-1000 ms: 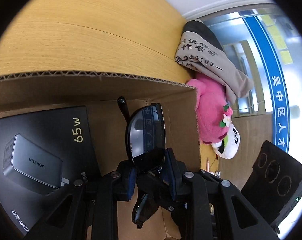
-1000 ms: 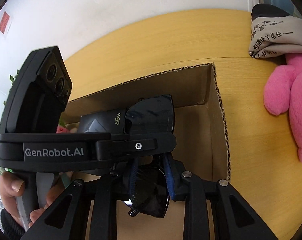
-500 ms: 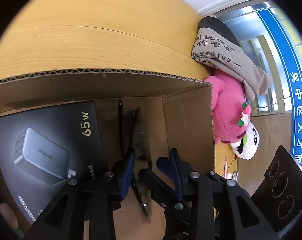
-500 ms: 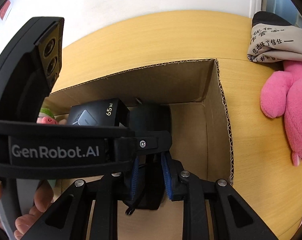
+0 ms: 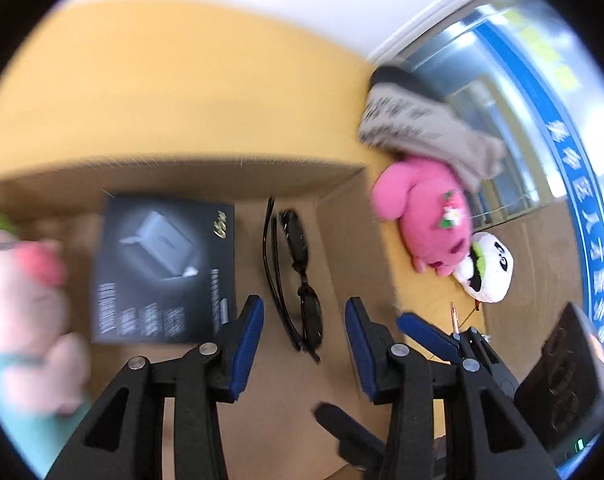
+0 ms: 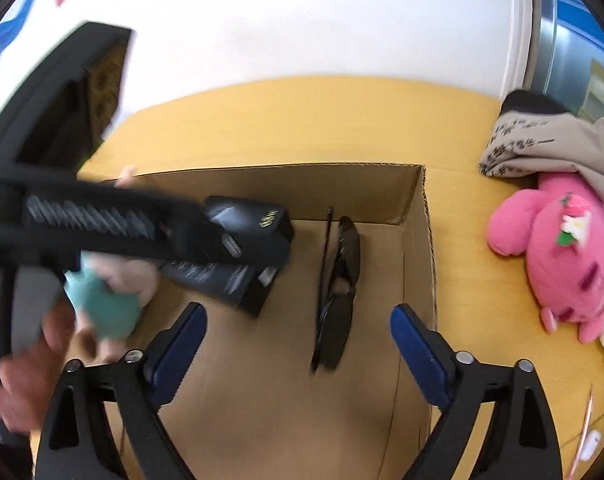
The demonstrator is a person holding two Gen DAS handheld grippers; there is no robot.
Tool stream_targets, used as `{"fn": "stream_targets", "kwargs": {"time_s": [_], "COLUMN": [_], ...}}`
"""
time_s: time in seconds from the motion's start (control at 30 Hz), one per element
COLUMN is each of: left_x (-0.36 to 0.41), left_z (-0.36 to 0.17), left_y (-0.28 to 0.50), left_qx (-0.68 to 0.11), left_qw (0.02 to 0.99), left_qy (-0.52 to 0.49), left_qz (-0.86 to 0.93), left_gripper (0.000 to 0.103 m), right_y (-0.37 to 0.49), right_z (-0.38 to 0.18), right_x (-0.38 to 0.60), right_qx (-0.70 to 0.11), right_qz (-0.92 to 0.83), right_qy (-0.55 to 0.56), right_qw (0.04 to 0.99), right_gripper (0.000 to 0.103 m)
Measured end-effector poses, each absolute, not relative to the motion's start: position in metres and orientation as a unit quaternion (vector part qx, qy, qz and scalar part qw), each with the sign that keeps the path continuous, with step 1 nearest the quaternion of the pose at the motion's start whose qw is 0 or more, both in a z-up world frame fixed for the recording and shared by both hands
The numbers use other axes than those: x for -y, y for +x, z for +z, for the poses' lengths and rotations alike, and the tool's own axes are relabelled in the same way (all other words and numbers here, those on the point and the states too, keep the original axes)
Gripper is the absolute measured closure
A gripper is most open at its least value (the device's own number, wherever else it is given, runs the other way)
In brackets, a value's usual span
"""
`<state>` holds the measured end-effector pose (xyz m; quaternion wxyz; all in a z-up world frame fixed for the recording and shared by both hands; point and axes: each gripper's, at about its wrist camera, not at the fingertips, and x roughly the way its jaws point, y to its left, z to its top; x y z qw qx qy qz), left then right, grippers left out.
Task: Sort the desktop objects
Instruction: 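Withdraw both tools from the box toward the white phone case frame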
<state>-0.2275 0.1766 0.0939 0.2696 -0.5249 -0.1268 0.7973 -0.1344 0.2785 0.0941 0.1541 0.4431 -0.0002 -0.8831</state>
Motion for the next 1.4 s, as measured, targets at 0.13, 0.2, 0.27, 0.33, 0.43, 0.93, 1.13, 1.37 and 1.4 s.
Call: {"fn": "stream_targets", "kwargs": {"time_s": [0.13,0.2,0.27,0.33,0.43,0.93,1.13,1.37,1.4], "left_x": [-0.148,-0.133,-0.119,-0.104,-0.084,-0.005,-0.005,-0.011,-0.015], "left_z": [0.142,0.149,0.143,0.129,0.111,0.041,0.034,0.093,0.102], "left_y": [-0.141,-0.094,-0.056,-0.025,0.009,0.029,0.033,0.069,0.076], "left_qx": [0.071,0.032,-0.001,-0.018,-0.015,0.033,-0.001,0.051,0.057], "left_qw": [0.241,0.202,0.163,0.12,0.057,-0.002,-0.013,0.016,0.026], "left_qy": [-0.402,-0.345,-0.314,-0.309,-0.316,-0.385,-0.378,-0.316,-0.306], "left_qz": [0.88,0.916,0.935,0.943,0.947,0.922,0.926,0.947,0.95], "left_gripper": [0.021,0.021,0.021,0.021,0.021,0.022,0.022,0.022,0.022], "right_y": [-0.072,-0.057,-0.025,-0.013,0.01,0.037,0.048,0.083,0.088], "right_z": [0.105,0.102,0.102,0.099,0.092,0.037,0.038,0.092,0.1], "right_x": [-0.292,-0.298,-0.291,-0.289,-0.284,-0.256,-0.245,-0.241,-0.241], "right_qx": [0.027,0.042,0.04,0.032,0.01,-0.023,-0.028,-0.03,-0.035], "right_qz": [-0.901,-0.904,-0.914,-0.923,-0.934,-0.931,-0.932,-0.949,-0.951], "right_qy": [0.403,0.391,0.374,0.359,0.338,0.349,0.344,0.294,0.286], "right_qw": [0.161,0.166,0.153,0.137,0.113,0.103,0.113,0.114,0.113], "right_gripper": [0.0,0.0,0.0,0.0,0.0,0.0,0.0,0.0,0.0]}}
